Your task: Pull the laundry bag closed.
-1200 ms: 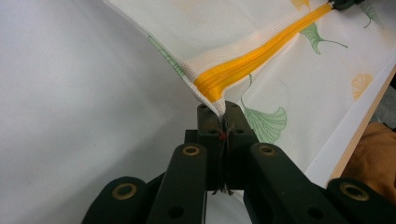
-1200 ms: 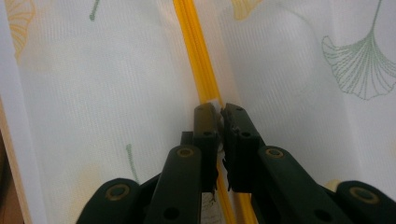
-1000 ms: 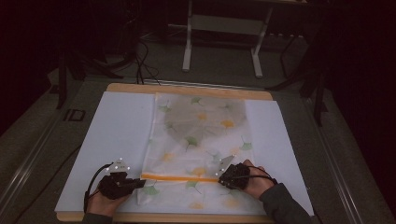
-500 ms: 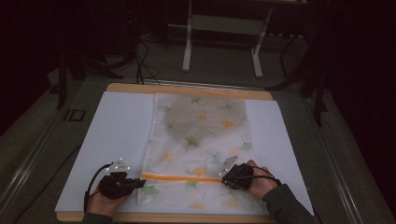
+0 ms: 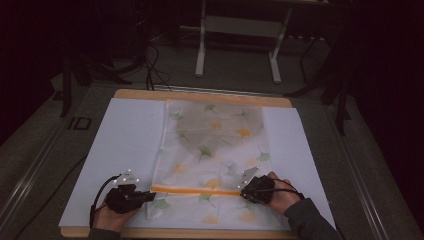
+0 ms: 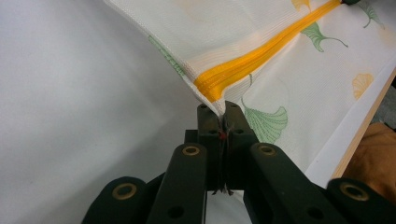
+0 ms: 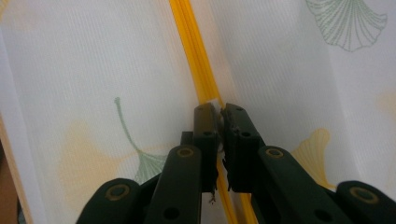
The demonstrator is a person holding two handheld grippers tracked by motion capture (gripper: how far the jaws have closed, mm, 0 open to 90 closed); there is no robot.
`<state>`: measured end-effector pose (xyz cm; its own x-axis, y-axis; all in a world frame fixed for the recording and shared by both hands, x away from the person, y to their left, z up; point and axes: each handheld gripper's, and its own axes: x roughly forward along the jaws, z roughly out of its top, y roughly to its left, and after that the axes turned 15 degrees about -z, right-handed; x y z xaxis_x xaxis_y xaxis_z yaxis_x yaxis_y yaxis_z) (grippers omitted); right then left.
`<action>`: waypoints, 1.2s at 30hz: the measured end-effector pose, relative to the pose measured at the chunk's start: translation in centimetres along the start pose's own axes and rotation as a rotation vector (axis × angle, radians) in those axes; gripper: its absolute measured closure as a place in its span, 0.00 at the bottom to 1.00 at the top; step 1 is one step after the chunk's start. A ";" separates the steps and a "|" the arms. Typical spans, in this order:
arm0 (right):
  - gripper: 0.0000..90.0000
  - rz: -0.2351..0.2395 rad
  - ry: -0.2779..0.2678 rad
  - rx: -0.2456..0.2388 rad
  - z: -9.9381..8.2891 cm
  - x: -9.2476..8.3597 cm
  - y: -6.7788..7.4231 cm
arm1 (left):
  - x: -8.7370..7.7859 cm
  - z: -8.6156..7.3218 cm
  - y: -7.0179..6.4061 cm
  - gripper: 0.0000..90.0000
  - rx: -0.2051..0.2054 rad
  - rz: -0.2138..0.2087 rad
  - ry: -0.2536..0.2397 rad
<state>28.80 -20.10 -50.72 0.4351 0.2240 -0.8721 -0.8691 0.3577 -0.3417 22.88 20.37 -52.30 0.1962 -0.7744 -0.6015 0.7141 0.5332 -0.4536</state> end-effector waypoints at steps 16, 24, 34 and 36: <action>0.94 -0.004 0.010 0.011 -0.8 -0.2 -0.3 | 0.1 0.0 0.0 0.98 -0.004 0.000 0.000; 0.94 -0.008 0.017 0.024 -1.5 -0.5 -0.5 | 0.1 -0.1 0.0 0.98 -0.001 0.002 0.004; 0.94 -0.019 0.040 0.031 -2.5 -0.9 -0.9 | 0.0 -0.1 0.1 0.98 -0.005 0.001 0.007; 0.94 -0.022 0.047 0.033 -2.7 -1.0 -0.9 | 0.0 -0.1 0.1 0.98 -0.004 0.001 0.008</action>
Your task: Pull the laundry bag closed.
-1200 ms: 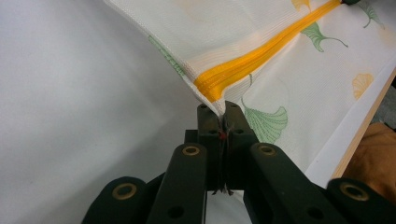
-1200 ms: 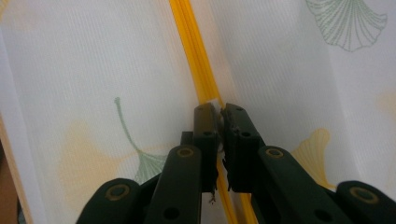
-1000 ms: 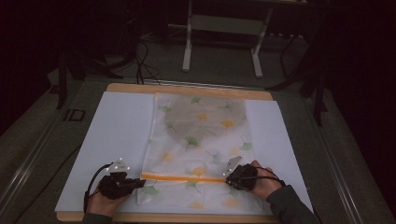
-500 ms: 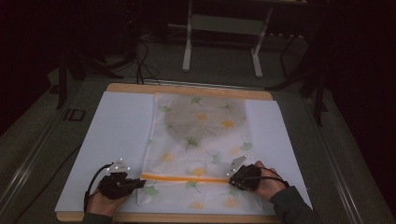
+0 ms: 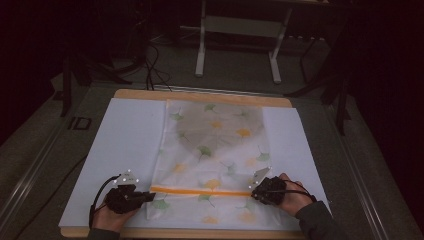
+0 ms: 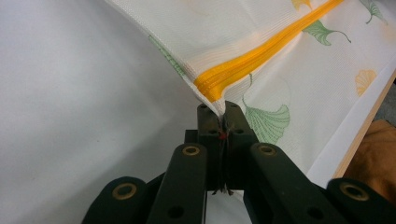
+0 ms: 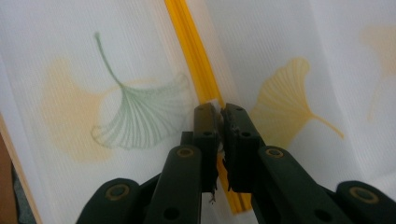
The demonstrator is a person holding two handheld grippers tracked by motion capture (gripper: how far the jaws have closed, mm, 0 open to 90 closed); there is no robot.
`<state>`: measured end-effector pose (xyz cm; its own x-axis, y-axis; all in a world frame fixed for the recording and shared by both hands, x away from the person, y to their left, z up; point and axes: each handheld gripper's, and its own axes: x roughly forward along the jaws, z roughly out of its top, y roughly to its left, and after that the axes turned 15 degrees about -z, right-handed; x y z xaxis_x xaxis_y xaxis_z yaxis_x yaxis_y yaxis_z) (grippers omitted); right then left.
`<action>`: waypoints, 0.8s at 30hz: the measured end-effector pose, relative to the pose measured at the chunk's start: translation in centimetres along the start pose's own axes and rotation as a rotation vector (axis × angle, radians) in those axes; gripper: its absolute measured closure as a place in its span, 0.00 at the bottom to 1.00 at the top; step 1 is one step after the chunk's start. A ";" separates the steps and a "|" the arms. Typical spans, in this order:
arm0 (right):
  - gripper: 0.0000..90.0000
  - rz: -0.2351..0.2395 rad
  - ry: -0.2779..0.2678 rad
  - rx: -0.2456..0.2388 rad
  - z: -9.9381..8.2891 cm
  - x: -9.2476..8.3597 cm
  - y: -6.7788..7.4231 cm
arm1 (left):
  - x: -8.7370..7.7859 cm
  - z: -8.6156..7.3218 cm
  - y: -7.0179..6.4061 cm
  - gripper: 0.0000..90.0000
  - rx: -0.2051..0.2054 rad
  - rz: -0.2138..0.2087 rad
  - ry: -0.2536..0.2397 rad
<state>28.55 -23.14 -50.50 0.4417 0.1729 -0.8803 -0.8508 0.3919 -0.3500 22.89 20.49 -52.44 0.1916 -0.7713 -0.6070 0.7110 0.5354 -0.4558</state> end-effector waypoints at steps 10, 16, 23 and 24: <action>0.94 -0.008 0.021 0.012 -1.3 -0.4 -0.5 | 0.1 0.0 0.0 0.98 -0.003 0.000 0.003; 0.94 -0.013 0.042 0.021 -2.1 -0.6 -0.9 | 0.0 -0.1 0.1 0.98 -0.004 -0.003 0.007; 0.94 -0.017 0.053 0.029 -2.8 -0.9 -1.3 | 0.0 -0.1 0.1 0.98 -0.002 -0.004 0.014; 0.94 -0.019 0.055 0.026 -2.9 -1.0 -1.3 | 0.0 -0.1 0.1 0.98 -0.002 -0.004 0.014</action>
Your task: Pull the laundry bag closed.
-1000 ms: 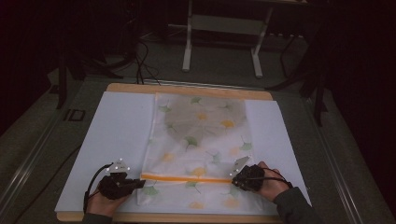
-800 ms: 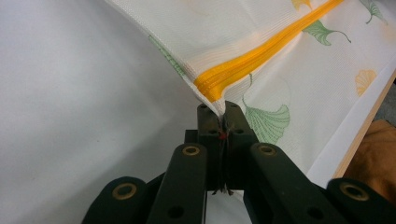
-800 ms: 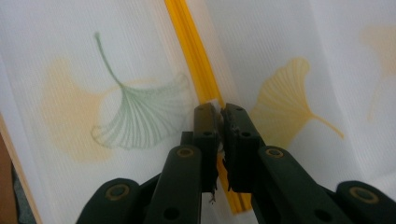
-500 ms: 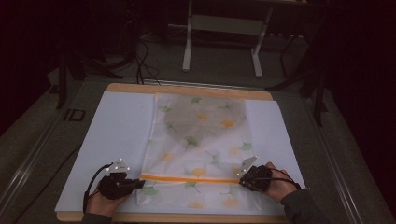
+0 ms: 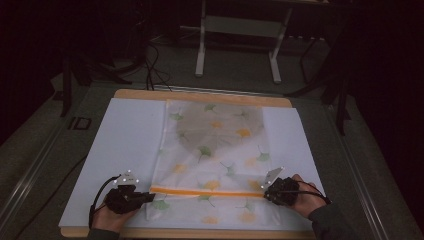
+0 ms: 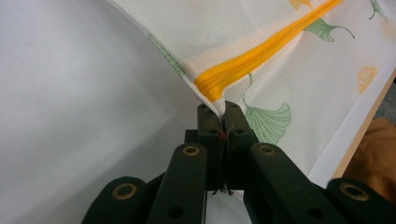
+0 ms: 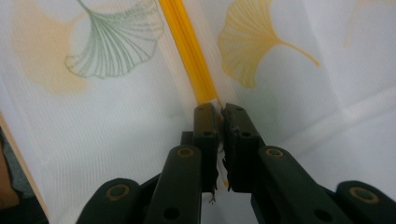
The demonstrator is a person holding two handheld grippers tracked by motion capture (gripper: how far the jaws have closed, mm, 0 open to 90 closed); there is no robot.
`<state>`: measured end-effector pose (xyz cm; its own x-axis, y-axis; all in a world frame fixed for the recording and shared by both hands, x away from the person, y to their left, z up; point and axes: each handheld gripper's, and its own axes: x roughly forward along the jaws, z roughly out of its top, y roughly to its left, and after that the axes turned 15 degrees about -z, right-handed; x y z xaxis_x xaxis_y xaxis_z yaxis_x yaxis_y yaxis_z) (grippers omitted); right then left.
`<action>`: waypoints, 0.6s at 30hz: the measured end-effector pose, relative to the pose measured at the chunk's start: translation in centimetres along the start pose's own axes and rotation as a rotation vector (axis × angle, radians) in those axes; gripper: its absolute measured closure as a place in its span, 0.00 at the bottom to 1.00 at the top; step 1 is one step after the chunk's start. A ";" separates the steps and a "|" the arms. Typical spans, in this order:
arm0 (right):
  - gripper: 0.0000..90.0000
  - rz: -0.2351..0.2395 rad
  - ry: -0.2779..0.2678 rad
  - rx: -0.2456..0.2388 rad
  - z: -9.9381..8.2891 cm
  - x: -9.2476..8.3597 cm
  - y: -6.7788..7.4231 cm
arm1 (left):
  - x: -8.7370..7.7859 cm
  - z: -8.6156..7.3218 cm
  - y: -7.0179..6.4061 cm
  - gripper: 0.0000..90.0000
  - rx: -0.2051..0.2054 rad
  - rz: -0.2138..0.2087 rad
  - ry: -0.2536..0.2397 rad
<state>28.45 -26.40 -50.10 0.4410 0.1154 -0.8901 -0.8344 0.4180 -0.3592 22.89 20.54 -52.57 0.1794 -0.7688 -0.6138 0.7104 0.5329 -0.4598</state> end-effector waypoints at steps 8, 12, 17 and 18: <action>0.94 0.006 0.009 0.008 -0.6 -0.2 -0.3 | 0.0 -0.1 0.0 0.98 -0.001 -0.005 0.002; 0.94 0.007 0.006 0.019 -1.1 -0.5 -0.5 | 0.1 -0.1 0.0 0.98 -0.005 -0.008 0.002; 0.94 0.010 0.004 0.024 -1.2 -0.5 -0.6 | 0.2 -0.1 0.0 0.98 -0.007 -0.012 0.008; 0.94 0.012 0.003 0.026 -1.2 -0.5 -0.6 | 0.2 -0.2 0.0 0.98 -0.010 -0.012 0.008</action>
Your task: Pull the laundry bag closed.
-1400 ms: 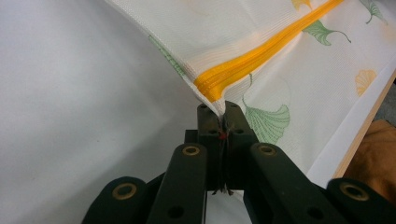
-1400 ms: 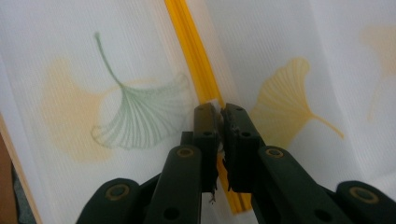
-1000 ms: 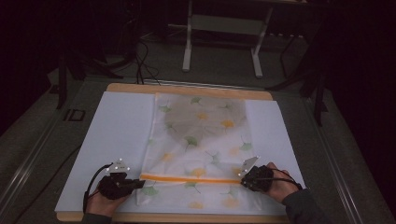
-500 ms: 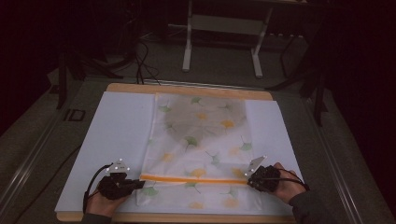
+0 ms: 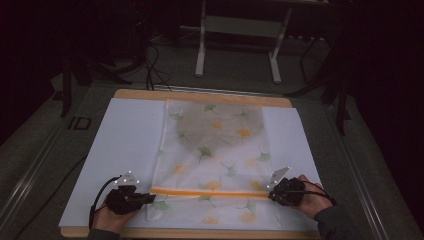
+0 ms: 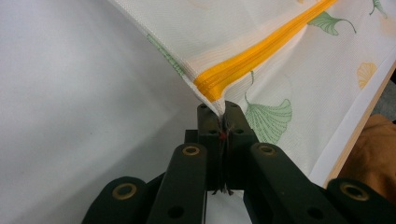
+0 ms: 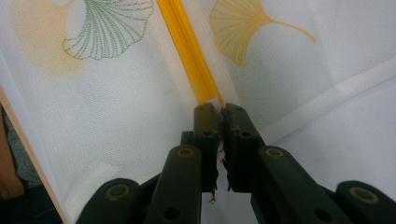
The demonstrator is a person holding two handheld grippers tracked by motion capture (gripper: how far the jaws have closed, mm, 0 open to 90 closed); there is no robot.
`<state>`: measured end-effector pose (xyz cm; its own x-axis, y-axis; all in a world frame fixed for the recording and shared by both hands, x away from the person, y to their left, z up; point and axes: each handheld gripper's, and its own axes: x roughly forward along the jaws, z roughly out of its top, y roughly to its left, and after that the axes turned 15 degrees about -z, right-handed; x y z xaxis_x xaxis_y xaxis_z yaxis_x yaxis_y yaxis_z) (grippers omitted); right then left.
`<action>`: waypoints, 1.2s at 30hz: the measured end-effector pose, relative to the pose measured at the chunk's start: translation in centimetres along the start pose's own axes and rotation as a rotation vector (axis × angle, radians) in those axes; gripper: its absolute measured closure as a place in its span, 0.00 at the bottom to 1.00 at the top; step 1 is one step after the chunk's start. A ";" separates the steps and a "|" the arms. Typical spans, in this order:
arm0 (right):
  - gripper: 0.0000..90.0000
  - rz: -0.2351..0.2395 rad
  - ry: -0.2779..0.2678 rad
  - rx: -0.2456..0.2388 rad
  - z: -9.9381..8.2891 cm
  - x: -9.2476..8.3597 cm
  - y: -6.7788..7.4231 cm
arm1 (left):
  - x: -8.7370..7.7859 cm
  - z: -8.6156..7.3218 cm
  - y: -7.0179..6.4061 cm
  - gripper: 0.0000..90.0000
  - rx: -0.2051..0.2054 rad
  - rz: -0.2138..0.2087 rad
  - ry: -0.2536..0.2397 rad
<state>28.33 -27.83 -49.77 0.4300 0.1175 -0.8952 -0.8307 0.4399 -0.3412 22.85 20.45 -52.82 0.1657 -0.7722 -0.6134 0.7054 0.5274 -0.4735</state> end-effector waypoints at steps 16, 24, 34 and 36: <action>0.64 0.019 -0.135 0.213 -1.8 0.0 -1.6 | -1.5 -0.5 0.2 0.75 0.007 0.096 -0.098; 0.59 -0.055 -0.196 0.402 -2.8 0.4 -2.3 | -2.0 -0.5 0.6 0.71 0.022 0.168 -0.146; 0.56 -0.151 -0.272 0.621 -3.9 1.7 -1.7 | -1.7 -0.5 1.4 0.63 0.003 0.319 -0.144; 0.55 -0.169 -0.264 0.617 -3.9 1.9 -1.5 | -1.6 -0.5 1.8 0.62 -0.008 0.338 -0.144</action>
